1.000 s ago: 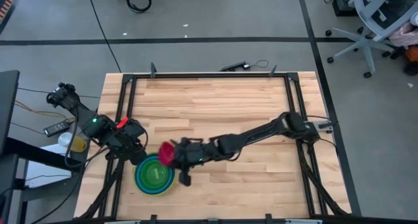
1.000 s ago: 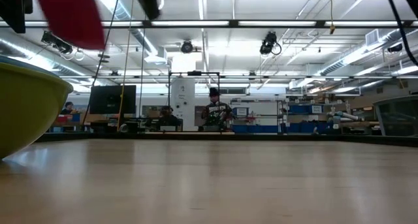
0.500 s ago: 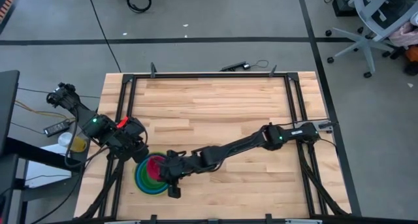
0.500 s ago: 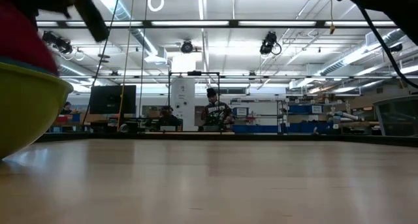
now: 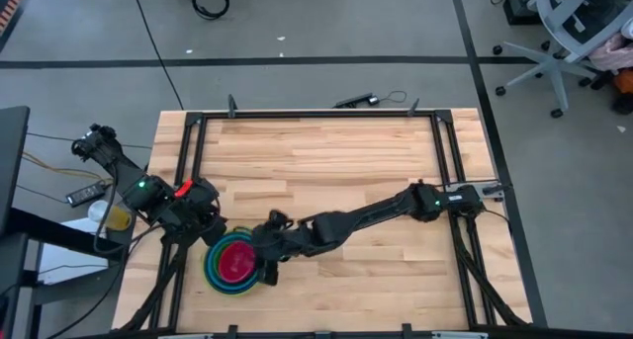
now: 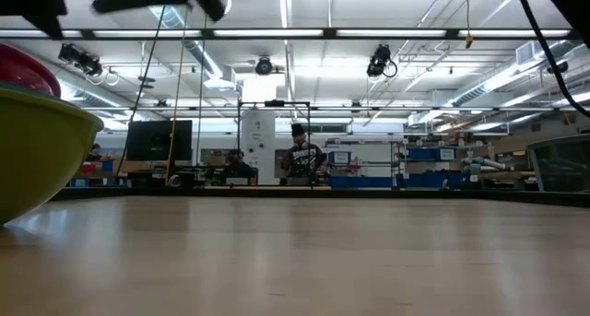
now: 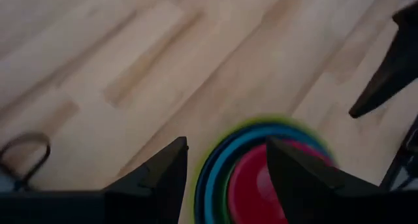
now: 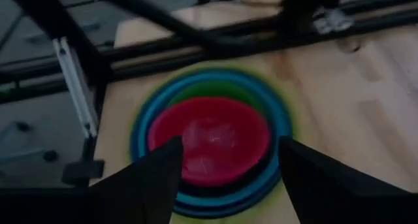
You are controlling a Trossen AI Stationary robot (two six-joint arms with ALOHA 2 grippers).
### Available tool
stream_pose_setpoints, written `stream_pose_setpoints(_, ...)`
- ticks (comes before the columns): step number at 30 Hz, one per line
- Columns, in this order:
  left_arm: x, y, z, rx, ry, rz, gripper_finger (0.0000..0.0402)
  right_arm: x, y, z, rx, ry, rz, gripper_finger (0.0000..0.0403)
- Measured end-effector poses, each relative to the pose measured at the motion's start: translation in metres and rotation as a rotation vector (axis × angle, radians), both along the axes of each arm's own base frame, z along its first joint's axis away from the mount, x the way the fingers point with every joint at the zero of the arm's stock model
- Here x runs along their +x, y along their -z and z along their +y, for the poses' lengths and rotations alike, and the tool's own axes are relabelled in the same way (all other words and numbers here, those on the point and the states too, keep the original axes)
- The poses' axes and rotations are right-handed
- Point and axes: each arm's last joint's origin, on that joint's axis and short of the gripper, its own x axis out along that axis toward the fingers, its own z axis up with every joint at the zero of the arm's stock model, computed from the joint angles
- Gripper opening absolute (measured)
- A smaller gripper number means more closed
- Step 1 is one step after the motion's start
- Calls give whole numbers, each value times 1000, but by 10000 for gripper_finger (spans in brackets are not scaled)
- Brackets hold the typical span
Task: Nest bowls inside each other
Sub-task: Return to Home Position
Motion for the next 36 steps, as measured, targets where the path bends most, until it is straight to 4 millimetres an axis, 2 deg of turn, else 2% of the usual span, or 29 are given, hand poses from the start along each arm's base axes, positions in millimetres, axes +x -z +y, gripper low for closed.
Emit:
stream_pose_setpoints(2,-1,-1,-2,42,1,-53,207,-3,-11,-3,14,-8,-15,244)
stream_pose_setpoints(4,-1,-2,-3,63,-2,-70,207,-2,-12,-5,45,-40,-7,229)
stream_pose_setpoints(9,-1,-2,-2,48,-36,-82,207,1,28,-8,50,-24,115,188)
stream_pose_setpoints(11,-1,-2,-2,47,-38,-82,207,3,42,-9,40,-17,111,177)
stream_pose_setpoints(17,-1,-2,-2,55,-41,-84,207,10,64,-5,137,-165,-5,167)
stream_pose_setpoints(20,-1,-2,-2,54,-42,-84,207,6,80,-9,182,-153,65,166)
stream_pose_setpoints(22,-1,-2,-2,54,-43,-84,207,5,82,-10,196,-173,83,166)
stream_pose_setpoints(25,-2,-1,-2,60,-42,-78,207,4,73,-10,202,-182,71,166)
stream_pose_setpoints(28,-2,-1,-1,60,-43,-77,207,-3,53,-13,178,-140,72,166)
stream_pose_setpoints(30,-2,-2,-1,70,-45,-83,207,-13,32,-18,131,-89,75,166)
stream_pose_setpoints(36,0,-8,5,249,4,-200,193,-57,-56,-39,-3,-38,-18,162)
